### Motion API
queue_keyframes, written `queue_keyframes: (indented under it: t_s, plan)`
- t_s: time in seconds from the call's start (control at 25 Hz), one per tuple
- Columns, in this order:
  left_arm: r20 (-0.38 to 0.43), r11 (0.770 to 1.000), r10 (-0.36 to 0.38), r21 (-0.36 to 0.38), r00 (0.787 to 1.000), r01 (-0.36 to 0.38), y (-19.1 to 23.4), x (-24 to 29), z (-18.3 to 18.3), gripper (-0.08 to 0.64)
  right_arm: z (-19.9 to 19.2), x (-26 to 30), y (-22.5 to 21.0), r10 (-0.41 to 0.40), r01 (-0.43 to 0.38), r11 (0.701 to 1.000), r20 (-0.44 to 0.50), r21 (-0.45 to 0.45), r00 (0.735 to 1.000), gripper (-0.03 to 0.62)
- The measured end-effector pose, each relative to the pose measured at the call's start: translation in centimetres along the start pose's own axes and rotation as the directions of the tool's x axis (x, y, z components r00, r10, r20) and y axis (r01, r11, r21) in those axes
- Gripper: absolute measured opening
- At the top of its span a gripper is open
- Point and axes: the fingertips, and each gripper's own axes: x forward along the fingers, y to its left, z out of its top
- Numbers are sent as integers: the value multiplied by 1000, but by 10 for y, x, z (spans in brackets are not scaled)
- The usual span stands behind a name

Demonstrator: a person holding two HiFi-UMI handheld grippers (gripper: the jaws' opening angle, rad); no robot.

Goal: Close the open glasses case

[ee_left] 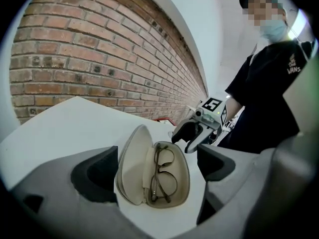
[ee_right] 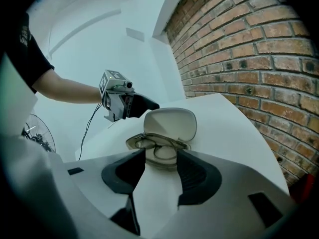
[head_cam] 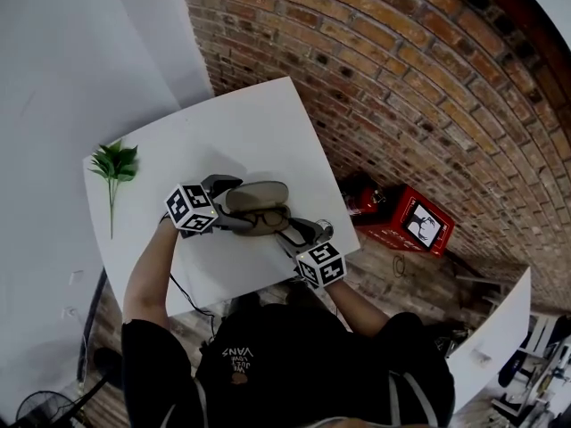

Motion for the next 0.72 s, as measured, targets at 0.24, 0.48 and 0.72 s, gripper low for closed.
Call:
queue_keyframes:
  t_s: [0.24, 0.48, 0.72]
  plan:
    - [20, 1000, -4, 24, 1000, 4, -19, -3, 4, 492, -7, 0, 1, 4, -4, 1000, -12, 4, 1000, 199]
    - [18, 997, -2, 72, 1000, 1, -39, -5, 3, 492, -11, 1, 1, 6, -6, 1000, -22, -1, 1000, 199]
    - [7, 994, 13, 109, 1000, -14, -57, -4, -2, 491, -8, -2, 2, 8, -8, 1000, -13, -3, 1000, 199]
